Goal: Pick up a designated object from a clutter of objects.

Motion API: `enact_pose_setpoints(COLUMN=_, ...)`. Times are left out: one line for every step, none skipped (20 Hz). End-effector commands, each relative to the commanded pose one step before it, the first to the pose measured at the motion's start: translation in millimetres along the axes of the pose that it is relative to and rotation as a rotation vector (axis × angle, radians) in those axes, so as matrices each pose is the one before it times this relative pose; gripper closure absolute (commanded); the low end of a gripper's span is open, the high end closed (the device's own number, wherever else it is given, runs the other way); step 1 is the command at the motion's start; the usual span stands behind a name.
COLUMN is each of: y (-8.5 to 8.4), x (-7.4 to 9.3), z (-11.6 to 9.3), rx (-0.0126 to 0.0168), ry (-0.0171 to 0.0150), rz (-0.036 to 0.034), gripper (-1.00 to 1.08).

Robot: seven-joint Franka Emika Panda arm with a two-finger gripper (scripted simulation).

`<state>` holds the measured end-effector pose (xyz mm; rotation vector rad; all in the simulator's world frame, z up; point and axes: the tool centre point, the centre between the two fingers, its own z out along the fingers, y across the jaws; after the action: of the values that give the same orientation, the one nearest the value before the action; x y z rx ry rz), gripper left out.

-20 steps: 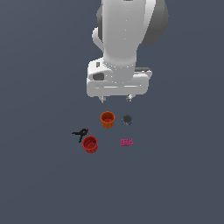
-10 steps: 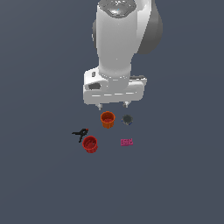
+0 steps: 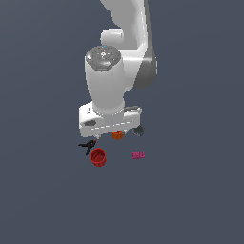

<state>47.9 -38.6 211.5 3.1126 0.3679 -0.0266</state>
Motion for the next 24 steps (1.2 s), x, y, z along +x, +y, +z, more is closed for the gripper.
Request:
enact_pose_setpoints(y=17.08, x=4.57, z=24.74, rx=0.00204, ry=0.00371, rz=-0.03398, gripper=-0.92)
enact_pose_setpoints(y=6.34, x=1.1, z=9.33, rx=0.00059, ry=0.00159, rz=-0.01283, gripper=-0.92)
enact_pose_setpoints(y=6.01, x=0.72, z=8.88, rx=0.00046, ry=0.00149, rz=-0.01202, gripper=-0.92)
enact_pose_setpoints(y=5.6, x=0.41, z=8.41, rx=0.00036, ry=0.0014, rz=-0.01132, gripper=-0.92)
enact_pose_setpoints(y=5.24, x=0.13, z=7.93, rx=0.00026, ry=0.0013, rz=-0.01053, gripper=-0.92)
enact_pose_setpoints(y=4.83, x=-0.08, z=7.43, rx=0.00019, ry=0.0012, rz=-0.00984, gripper=-0.92)
enact_pose_setpoints(y=4.46, x=-0.26, z=6.92, rx=0.00012, ry=0.0011, rz=-0.00907, gripper=-0.92)
enact_pose_setpoints(y=4.08, x=-0.39, z=6.4, rx=0.00007, ry=0.001, rz=-0.00831, gripper=-0.92)
enact_pose_setpoints(y=3.67, x=-0.47, z=5.87, rx=0.00002, ry=0.00091, rz=-0.00763, gripper=-0.92)
enact_pose_setpoints(y=3.32, x=-0.55, z=5.33, rx=-0.00001, ry=0.00081, rz=-0.00686, gripper=-0.92)
enact_pose_setpoints(y=2.95, x=-0.57, z=4.79, rx=-0.00003, ry=0.00072, rz=-0.00613, gripper=-0.92)
enact_pose_setpoints(y=2.56, x=-0.56, z=4.23, rx=-0.00005, ry=0.00063, rz=-0.00544, gripper=-0.92)
enact_pose_setpoints(y=2.24, x=-0.55, z=3.68, rx=-0.00005, ry=0.00054, rz=-0.00465, gripper=-0.92)
enact_pose_setpoints(y=1.85, x=-0.49, z=3.12, rx=-0.00006, ry=0.00046, rz=-0.004, gripper=-0.92)
enact_pose_setpoints(y=1.49, x=-0.42, z=2.55, rx=-0.00005, ry=0.00038, rz=-0.00329, gripper=-0.92)
enact_pose_setpoints(y=1.2, x=-0.37, z=1.99, rx=-0.00004, ry=0.00028, rz=-0.00247, gripper=-0.92)
enact_pose_setpoints(y=0.83, x=-0.25, z=1.42, rx=-0.00003, ry=0.00021, rz=-0.00182, gripper=-0.92)
enact_pose_setpoints(y=0.56, x=-0.19, z=0.86, rx=-0.00002, ry=0.00011, rz=-0.00097, gripper=-0.92)
enact_pose_setpoints(y=0.36, x=-0.17, z=0.31, rx=0.0, ry=0.0, rz=0.0, gripper=-0.92)
enact_pose_setpoints(y=-1.0, x=-0.19, z=-1.1, rx=0.00062, ry=-0.0015, rz=0.0028, gripper=-0.92)
enact_pose_setpoints(y=0.02, x=-0.01, z=0.4, rx=0.0, ry=0.0, rz=0.0, gripper=-0.92)
enact_pose_setpoints(y=0.04, x=-0.04, z=1.21, rx=0.0, ry=0.0, rz=0.0, gripper=-0.92)
enact_pose_setpoints(y=0.07, x=-0.07, z=2.01, rx=0.0, ry=0.0, rz=0.0, gripper=-0.92)
enact_pose_setpoints(y=0.1, x=-0.1, z=2.8, rx=0.0, ry=0.0, rz=0.0, gripper=-0.92)
